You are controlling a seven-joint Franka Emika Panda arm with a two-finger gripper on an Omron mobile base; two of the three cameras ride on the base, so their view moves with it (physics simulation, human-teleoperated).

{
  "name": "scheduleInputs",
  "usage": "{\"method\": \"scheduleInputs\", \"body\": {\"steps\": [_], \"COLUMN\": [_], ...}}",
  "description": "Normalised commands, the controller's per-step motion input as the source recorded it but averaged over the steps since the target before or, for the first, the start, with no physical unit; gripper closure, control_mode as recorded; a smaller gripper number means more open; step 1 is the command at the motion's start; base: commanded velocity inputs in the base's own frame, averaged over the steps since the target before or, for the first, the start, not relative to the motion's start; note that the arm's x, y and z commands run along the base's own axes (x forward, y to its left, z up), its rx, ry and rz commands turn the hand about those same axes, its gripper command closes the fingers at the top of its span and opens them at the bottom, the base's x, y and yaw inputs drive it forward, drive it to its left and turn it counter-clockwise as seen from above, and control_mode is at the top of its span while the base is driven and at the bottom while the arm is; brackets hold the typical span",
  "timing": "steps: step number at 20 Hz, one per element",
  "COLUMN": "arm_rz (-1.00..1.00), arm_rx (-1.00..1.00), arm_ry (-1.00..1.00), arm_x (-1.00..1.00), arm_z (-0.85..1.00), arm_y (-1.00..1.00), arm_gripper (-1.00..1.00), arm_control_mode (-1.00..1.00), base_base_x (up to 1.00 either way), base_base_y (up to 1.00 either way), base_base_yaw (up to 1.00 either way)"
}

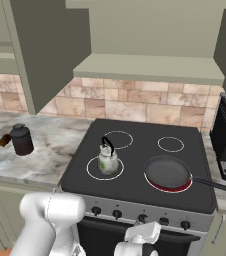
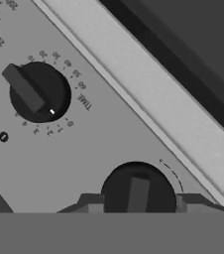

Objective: Pick the pan from the cabinet and place it on the stove. Then turn on the stove burner for the pan.

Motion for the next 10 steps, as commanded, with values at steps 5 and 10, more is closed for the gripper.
{"method": "scheduleInputs", "body": {"steps": [5,10], "arm_rz": [0.00,0.00], "arm_rx": [-0.21,-0.04], "arm_ry": [0.01,0.03], "arm_x": [-0.05,0.00], "arm_z": [0.15,0.00], "arm_y": [0.06,0.09], "arm_gripper": [1.00,-1.00], "arm_control_mode": [-1.00,-1.00], "base_base_x": [0.00,0.00], "base_base_y": [0.00,0.00], "base_base_yaw": [0.00,0.00]}}
